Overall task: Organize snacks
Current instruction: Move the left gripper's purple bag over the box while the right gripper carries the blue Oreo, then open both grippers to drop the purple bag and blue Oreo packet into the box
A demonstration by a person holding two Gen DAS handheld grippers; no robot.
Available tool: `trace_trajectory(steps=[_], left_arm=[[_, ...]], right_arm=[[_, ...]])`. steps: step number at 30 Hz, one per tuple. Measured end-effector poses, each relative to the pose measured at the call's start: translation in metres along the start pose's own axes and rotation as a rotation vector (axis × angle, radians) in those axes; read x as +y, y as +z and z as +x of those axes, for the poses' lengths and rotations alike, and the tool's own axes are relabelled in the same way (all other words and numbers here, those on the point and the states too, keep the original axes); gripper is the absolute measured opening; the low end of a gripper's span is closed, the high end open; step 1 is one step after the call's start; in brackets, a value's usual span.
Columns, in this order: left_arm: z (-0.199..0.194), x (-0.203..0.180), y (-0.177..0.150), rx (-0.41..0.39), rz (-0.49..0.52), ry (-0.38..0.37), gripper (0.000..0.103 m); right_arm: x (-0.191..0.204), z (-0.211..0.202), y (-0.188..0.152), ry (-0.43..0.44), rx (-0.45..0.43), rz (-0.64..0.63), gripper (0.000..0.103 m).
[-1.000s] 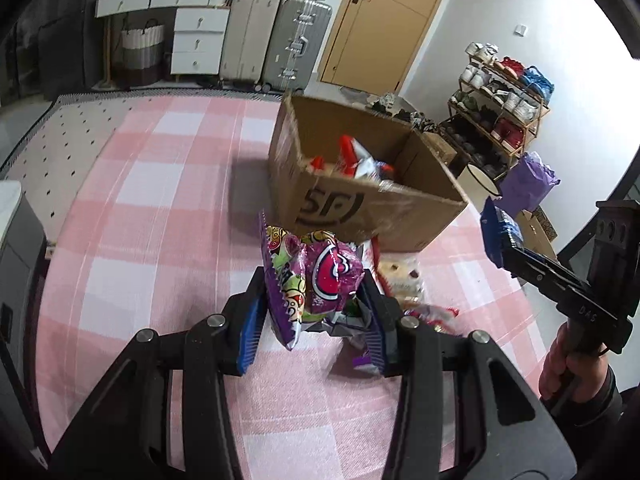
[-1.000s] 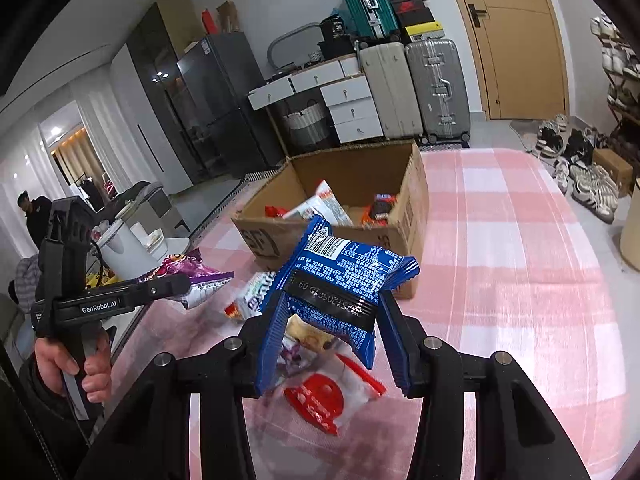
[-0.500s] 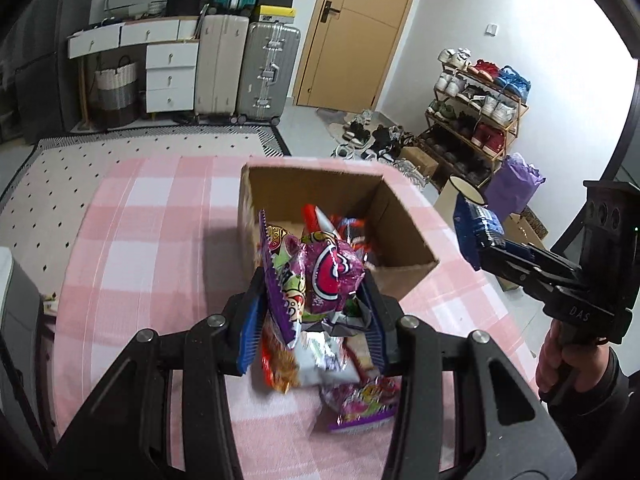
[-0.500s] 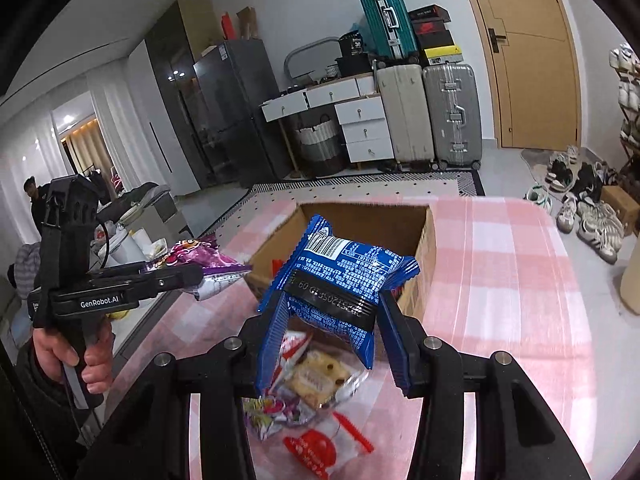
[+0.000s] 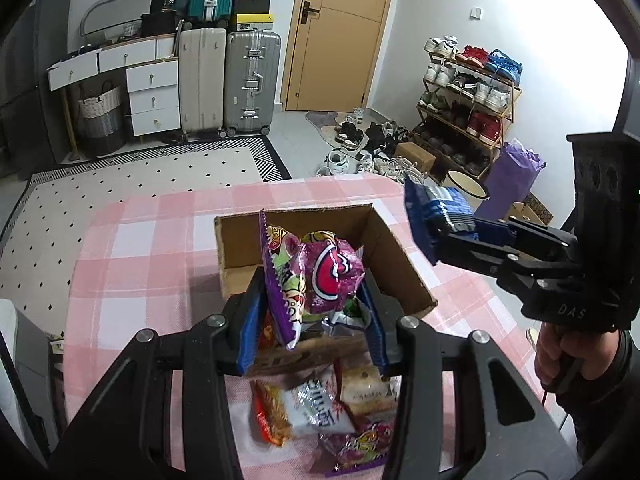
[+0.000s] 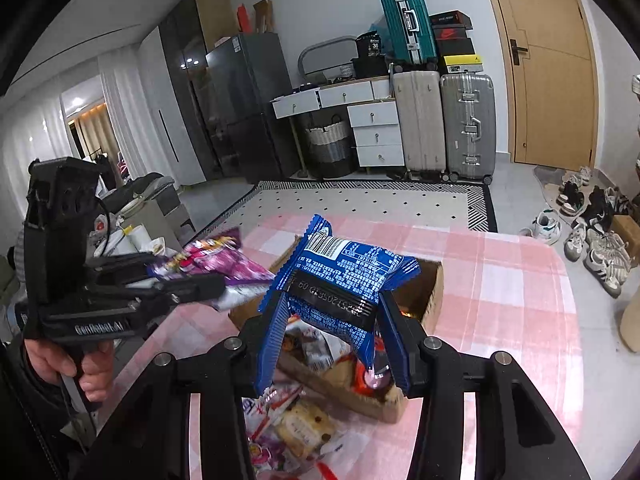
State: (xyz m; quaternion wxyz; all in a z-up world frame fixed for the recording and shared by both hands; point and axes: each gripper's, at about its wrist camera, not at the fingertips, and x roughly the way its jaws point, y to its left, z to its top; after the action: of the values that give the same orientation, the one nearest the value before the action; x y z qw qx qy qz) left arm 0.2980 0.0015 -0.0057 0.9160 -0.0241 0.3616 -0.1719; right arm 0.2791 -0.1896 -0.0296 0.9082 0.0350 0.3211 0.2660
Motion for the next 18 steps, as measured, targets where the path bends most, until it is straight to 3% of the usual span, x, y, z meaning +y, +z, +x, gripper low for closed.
trace_trajectory(steps=[6, 18], left_arm=[[0.032, -0.001, 0.012, 0.011, -0.019, -0.004, 0.040], [0.085, 0.007, 0.016, 0.060, -0.042, 0.002, 0.041]], right_arm=[[-0.002, 0.016, 0.012, -0.006, 0.010, 0.001, 0.046], [-0.010, 0.059, 0.002, -0.040, 0.074, -0.007, 0.046]])
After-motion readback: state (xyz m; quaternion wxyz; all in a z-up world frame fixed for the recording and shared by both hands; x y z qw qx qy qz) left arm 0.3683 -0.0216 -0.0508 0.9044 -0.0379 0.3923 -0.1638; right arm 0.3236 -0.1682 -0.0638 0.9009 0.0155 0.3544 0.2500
